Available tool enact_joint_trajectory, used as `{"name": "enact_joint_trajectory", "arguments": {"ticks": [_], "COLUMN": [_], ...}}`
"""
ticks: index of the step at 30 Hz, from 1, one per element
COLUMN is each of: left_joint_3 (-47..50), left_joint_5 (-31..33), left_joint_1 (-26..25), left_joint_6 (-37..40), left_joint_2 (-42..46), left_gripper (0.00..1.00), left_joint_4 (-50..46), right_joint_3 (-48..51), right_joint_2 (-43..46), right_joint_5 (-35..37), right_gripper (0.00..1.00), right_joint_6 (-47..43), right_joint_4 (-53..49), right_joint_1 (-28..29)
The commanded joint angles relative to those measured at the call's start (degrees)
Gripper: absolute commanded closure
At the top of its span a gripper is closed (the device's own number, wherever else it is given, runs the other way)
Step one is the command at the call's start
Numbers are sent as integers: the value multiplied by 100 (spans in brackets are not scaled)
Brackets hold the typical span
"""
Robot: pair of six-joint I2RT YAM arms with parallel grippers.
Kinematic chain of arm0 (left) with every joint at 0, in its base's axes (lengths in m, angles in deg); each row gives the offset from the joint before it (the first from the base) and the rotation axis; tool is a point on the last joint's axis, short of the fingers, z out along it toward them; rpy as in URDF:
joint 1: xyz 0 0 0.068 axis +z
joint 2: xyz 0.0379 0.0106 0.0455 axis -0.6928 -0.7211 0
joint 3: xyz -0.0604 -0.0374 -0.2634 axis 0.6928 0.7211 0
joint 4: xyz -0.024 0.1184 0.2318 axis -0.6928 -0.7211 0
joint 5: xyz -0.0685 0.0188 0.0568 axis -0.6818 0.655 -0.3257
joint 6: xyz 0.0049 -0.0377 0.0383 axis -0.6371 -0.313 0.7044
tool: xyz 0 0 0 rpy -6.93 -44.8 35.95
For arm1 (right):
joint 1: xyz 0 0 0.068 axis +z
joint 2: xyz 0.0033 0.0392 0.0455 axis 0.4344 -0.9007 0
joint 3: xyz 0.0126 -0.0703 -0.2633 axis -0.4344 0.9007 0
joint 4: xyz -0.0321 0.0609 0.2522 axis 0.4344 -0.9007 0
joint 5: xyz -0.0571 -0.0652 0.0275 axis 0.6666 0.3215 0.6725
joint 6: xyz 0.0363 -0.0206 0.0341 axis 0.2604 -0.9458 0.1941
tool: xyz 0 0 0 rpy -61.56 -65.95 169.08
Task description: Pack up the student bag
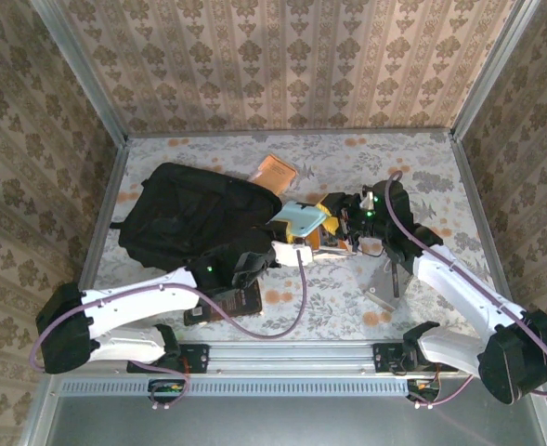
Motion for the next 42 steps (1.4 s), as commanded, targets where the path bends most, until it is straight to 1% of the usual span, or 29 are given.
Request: {"name": "enact_joint_trajectory", "arguments": {"ticks": [1, 3, 7, 10, 13, 15, 16, 18, 21, 23, 25, 26, 31, 35, 38, 42], "left_joint_3": [-259, -282, -344, -454, -596, -754, -831, -1005, -1105, -1060, -972, -935, -891, -801, -705, -614], "left_joint_5": [-296, -404, -680, -1003, -1510, -2066, -2456, -3553, -4860, -5734, -6458, -6710, -7285, -7635, -7817, -7922], "left_joint_1": [181, 326, 646, 1041, 1495, 1859, 2040, 2482, 2992, 3279, 3473, 3528, 3605, 3622, 3629, 3631], "left_joint_6": [-1183, -1759, -2889, -4070, -5388, -6310, -6576, -7013, -7556, -7911, -8250, -8382, -8541, -8755, -8894, -8942], "left_joint_2": [271, 405, 658, 850, 1056, 1144, 1161, 1162, 1108, 1021, 929, 895, 854, 837, 846, 859], "left_gripper": [100, 100, 100, 100, 100, 100, 100, 100, 100, 100, 100, 100, 100, 100, 100, 100], "left_joint_4": [-328, -459, -801, -1194, -1627, -2029, -2197, -2443, -2498, -2272, -1952, -1800, -1629, -1440, -1273, -1220], "right_joint_3": [-2, 31, 127, 168, 234, 247, 259, 334, 384, 433, 483, 504, 695, 597, 551, 533], "right_joint_2": [76, 162, 385, 593, 870, 958, 960, 913, 719, 599, 523, 516, 543, 392, 272, 119], "right_joint_5": [-25, 4, 20, -33, 170, 395, 366, 119, -519, -908, -1306, -1456, -1756, -1794, -1943, -2245], "right_gripper": [38, 33, 29, 28, 27, 27, 27, 27, 27, 27, 27, 27, 27, 28, 34, 44], "right_joint_6": [-172, -307, -649, -1395, -2507, -3209, -3437, -3836, -4248, -4482, -4589, -4636, -4352, -4329, -4194, -3912], "right_joint_4": [51, 40, 18, -37, -356, -730, -789, -741, -539, -327, -101, 37, 920, 901, 1044, 1442], "right_joint_1": [25, 22, 28, 13, 13, -25, -67, -164, -289, -338, -391, -394, -394, -393, -394, -395]}}
